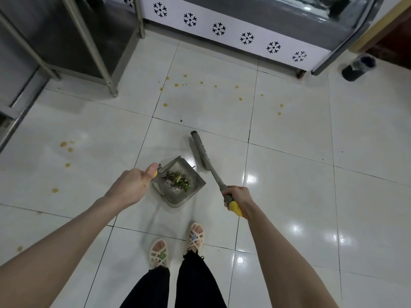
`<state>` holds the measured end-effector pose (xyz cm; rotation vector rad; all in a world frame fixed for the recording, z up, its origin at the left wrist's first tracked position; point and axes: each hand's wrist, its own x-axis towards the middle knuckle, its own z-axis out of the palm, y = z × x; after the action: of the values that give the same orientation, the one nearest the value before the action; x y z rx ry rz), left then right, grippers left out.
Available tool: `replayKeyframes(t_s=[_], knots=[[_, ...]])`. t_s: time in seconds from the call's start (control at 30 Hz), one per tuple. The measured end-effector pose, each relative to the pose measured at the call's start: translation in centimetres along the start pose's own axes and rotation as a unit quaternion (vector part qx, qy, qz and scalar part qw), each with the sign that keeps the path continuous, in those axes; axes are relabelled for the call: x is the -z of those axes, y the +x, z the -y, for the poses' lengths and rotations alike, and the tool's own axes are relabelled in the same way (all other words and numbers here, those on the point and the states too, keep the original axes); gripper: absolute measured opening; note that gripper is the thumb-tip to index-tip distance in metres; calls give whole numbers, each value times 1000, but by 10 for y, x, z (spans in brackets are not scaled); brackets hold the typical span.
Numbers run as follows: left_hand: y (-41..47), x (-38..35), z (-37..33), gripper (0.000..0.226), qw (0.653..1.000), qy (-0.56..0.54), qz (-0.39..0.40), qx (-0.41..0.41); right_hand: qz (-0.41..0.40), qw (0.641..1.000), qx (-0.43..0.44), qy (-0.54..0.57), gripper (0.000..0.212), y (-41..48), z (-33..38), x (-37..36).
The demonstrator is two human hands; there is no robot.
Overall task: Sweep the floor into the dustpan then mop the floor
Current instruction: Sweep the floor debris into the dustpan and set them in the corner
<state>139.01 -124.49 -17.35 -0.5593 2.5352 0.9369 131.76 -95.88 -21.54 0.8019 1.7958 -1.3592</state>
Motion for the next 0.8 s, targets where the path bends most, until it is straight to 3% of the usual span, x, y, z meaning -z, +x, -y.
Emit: replayKeyframes(t_s=[0.23, 0.53, 0.8], knots=[[-11, 1, 14, 75, 1000, -8, 10, -1, 28, 999, -15, -11, 8, -24, -20, -6], [-32, 14, 49, 79, 999, -28, -12, 21, 0, 999, 16, -30, 7, -23, -11, -27], [-34, 14, 58, 82, 999, -31, -15, 32, 40, 998, -6, -46, 20, -27, -26, -59]])
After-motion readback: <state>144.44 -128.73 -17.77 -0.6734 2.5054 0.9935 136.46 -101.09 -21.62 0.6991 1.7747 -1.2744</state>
